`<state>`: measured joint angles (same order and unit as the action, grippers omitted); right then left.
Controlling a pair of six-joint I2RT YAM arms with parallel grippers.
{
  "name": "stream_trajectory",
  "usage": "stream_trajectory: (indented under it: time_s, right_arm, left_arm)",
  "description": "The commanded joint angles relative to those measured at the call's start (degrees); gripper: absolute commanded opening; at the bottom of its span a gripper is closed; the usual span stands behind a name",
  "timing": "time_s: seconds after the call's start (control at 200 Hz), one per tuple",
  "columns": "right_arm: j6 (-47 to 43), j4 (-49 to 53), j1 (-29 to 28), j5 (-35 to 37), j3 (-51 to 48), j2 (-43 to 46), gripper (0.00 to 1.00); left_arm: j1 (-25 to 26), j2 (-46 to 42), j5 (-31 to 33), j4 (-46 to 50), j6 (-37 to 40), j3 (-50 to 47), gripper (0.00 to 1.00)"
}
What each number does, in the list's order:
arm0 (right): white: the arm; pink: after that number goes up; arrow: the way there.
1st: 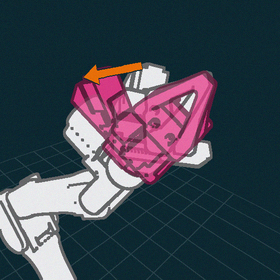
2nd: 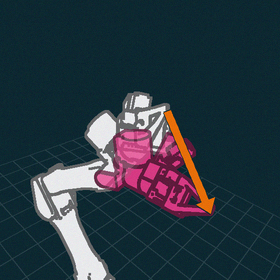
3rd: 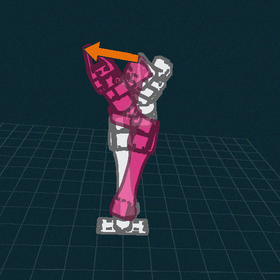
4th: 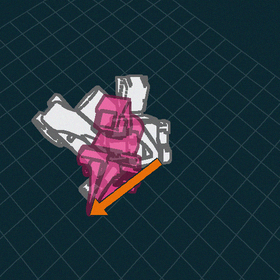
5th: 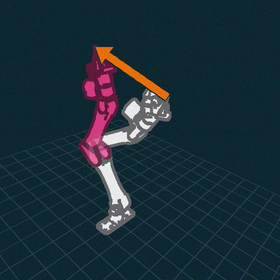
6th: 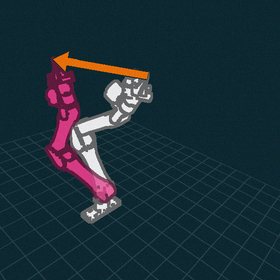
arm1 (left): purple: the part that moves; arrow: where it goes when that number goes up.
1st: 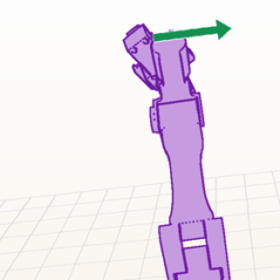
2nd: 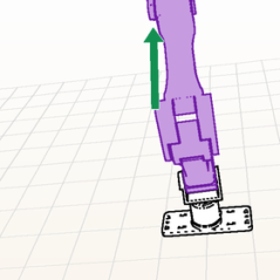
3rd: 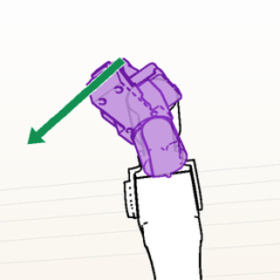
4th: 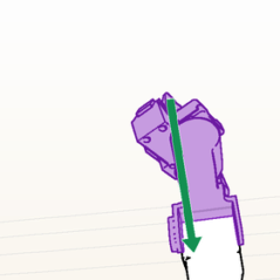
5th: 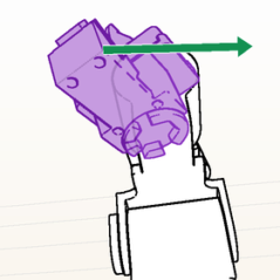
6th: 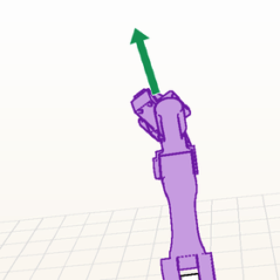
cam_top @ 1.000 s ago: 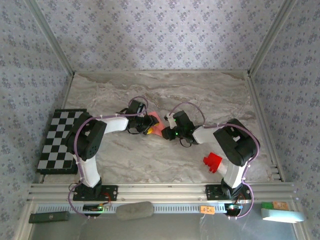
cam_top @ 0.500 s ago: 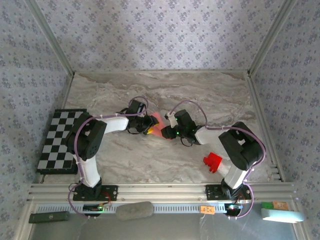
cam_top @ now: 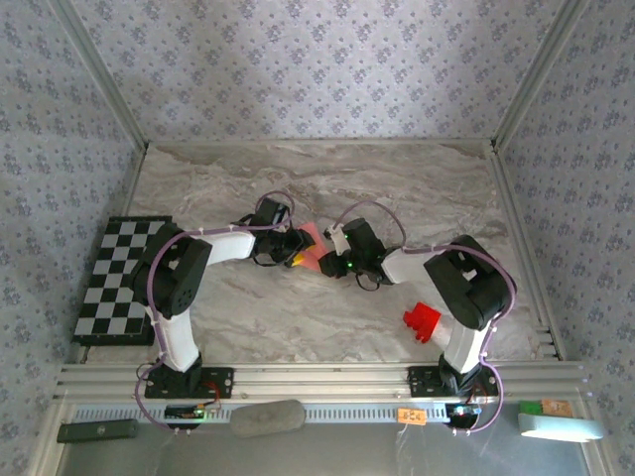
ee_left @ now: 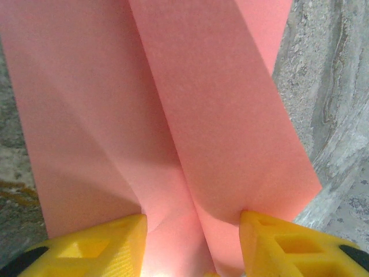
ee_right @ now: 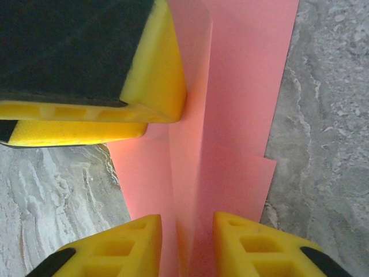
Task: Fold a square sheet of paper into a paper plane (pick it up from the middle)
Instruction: Fourth fold the wing at the center of the table.
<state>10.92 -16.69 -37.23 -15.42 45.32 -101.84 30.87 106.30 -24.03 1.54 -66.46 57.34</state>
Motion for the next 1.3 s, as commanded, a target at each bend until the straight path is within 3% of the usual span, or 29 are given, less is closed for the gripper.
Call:
stream_trajectory:
  time_s: [0.0, 0.24, 0.655, 0.895, 1.294]
  right_arm:
    - [-0.74, 0.52, 0.15, -0.57, 1.5, -1.17, 0.26]
    - [-0.63, 0.46, 0.71, -2.37, 0.62, -0.86, 0.13]
    - [2.12, -2.12, 3.53, -10.95, -0.99, -2.26, 0.08]
    - [4.36, -3.25, 4.54, -13.55, -0.86, -3.8, 0.08]
    - [7.36, -4.32, 6.91, -17.08, -1.53, -4.62, 0.1]
  left_arm:
    - [0.6, 3.04, 1.44, 6.71, 0.41, -1.38, 0.47]
    - [0.59, 2.09, 1.61, 7.2, 0.62, -0.85, 0.47]
    - [-1.49, -7.49, 1.71, 0.88, 2.83, -2.14, 0.49]
    - [-1.17, -7.23, -1.65, -8.21, 0.96, -6.61, 0.37]
    - [0.14, -0.71, -5.57, -11.75, 1.1, -2.51, 0.18]
